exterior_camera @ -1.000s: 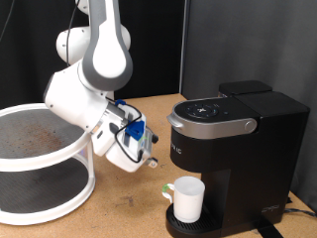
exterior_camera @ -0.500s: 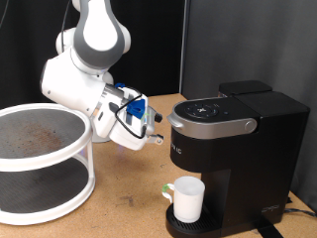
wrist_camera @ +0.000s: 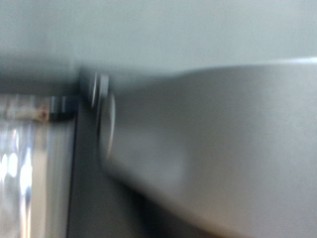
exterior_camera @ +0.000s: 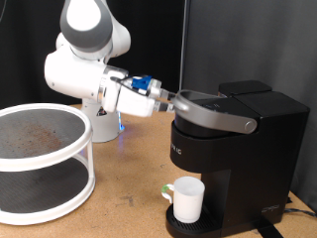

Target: Make a cup of coffee with the keurig machine

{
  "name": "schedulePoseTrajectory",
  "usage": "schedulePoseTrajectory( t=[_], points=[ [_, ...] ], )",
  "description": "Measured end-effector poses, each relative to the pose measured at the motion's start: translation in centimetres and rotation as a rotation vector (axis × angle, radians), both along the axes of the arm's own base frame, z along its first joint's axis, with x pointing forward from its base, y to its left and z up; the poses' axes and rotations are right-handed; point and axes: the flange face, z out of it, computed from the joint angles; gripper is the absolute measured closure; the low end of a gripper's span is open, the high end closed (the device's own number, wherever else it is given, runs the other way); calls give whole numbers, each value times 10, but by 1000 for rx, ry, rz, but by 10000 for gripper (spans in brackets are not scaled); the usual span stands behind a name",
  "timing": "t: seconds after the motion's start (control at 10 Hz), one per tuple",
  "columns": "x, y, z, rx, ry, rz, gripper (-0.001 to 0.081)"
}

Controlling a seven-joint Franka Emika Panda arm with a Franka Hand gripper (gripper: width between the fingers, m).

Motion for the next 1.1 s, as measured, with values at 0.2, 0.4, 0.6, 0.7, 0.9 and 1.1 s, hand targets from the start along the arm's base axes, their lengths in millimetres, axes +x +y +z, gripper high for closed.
schedulePoseTrajectory(
  t=[0.2,0.4,0.6,0.7,0.9,1.1],
  points=[
    [0,7,27,57,-27,8,3],
    [-2,15,53,79,-14,18,3],
    [-5,25,79,80,5,18,3],
    [-7,29,92,87,11,17,3],
    [-12,36,118,91,16,19,3],
    [-18,44,146,94,29,23,3]
  ],
)
